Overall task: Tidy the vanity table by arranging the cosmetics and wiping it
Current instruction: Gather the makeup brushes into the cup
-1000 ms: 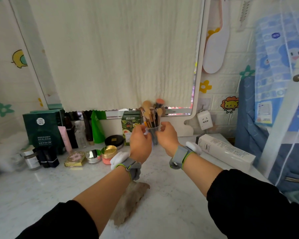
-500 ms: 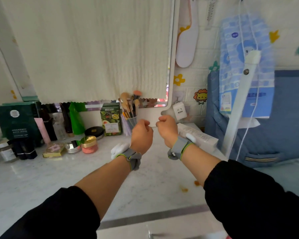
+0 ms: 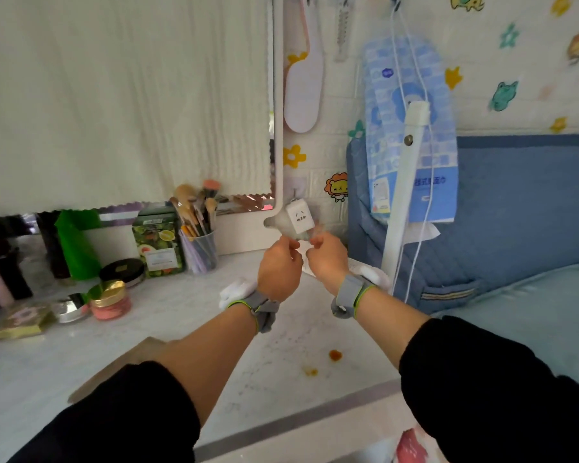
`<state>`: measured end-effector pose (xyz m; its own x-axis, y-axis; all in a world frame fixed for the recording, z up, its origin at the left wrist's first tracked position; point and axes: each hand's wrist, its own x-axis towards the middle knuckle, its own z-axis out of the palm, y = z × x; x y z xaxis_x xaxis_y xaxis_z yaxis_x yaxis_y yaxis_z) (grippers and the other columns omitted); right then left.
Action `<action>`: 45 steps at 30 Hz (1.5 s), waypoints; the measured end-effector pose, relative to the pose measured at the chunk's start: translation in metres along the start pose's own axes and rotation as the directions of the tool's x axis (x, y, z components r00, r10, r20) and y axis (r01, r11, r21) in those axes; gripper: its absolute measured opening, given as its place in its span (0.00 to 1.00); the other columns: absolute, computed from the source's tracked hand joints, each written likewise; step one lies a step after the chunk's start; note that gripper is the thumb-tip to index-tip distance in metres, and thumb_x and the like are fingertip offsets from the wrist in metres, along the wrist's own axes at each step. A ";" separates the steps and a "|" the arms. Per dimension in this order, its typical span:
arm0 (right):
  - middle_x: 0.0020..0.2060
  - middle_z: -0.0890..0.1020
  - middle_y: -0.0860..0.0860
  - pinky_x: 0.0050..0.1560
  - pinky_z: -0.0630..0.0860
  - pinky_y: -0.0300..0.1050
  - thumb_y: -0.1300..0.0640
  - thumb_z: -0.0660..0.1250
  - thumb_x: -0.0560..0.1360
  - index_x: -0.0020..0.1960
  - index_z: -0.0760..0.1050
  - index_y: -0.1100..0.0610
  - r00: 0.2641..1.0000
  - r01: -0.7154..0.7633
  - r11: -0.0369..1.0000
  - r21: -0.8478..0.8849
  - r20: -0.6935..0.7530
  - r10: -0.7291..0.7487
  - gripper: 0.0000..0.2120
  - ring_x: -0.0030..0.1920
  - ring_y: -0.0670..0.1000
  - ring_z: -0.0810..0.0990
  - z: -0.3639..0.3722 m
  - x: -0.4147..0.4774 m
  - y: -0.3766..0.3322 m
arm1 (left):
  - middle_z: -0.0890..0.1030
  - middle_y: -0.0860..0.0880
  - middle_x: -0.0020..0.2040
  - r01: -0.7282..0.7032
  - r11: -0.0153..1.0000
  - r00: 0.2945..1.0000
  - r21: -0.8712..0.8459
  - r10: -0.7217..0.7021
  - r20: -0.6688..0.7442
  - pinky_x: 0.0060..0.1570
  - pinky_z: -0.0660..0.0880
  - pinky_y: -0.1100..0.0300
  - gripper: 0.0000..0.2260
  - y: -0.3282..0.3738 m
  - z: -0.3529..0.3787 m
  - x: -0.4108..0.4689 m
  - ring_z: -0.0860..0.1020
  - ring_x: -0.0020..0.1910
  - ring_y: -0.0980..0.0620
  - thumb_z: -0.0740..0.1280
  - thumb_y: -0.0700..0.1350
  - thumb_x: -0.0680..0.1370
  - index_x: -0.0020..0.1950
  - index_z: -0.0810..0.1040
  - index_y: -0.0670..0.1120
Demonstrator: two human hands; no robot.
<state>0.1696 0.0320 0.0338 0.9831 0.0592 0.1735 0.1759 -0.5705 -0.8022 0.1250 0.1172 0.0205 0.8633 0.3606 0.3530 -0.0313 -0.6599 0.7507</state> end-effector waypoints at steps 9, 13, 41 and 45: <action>0.66 0.71 0.56 0.65 0.61 0.51 0.54 0.66 0.75 0.68 0.69 0.53 0.998 0.057 0.862 -0.504 0.004 -0.064 0.22 0.67 0.59 0.65 0.000 0.019 0.021 | 0.77 0.44 0.62 -0.142 0.976 0.976 0.168 0.109 0.189 0.61 0.70 0.50 0.18 -0.020 0.026 0.027 0.72 0.63 0.43 0.63 0.40 0.77 0.67 0.71 0.46; 0.66 0.72 0.56 0.65 0.61 0.53 0.50 0.66 0.75 0.67 0.67 0.54 0.999 0.041 0.802 -0.596 0.014 -0.040 0.22 0.67 0.59 0.66 0.008 0.024 0.026 | 0.75 0.45 0.63 -0.188 0.959 0.970 0.210 0.147 0.195 0.60 0.69 0.51 0.20 -0.027 0.033 0.031 0.68 0.64 0.44 0.64 0.39 0.76 0.68 0.71 0.47; 0.54 0.81 0.55 0.68 0.63 0.59 0.65 0.63 0.65 0.56 0.78 0.58 0.612 0.536 0.545 -0.644 -0.148 -0.777 0.20 0.62 0.59 0.76 0.027 -0.017 -0.012 | 0.71 0.45 0.58 -0.097 0.933 0.993 0.348 0.113 -0.025 0.52 0.70 0.51 0.22 -0.041 -0.031 0.019 0.71 0.55 0.43 0.72 0.49 0.73 0.64 0.70 0.46; 0.58 0.77 0.59 0.58 0.70 0.54 0.65 0.60 0.70 0.59 0.74 0.59 0.573 0.549 0.594 -0.588 -0.252 -0.780 0.18 0.61 0.59 0.71 0.029 -0.022 -0.018 | 0.71 0.45 0.56 0.102 0.981 0.993 0.165 -0.090 -0.078 0.53 0.74 0.48 0.23 -0.042 -0.034 0.019 0.75 0.53 0.42 0.72 0.52 0.72 0.61 0.70 0.45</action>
<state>0.1463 0.0646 0.0285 0.4137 0.2727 0.8686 0.6142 -0.7878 -0.0452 0.1254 0.1747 0.0145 0.8205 0.4691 0.3267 0.1405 -0.7194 0.6802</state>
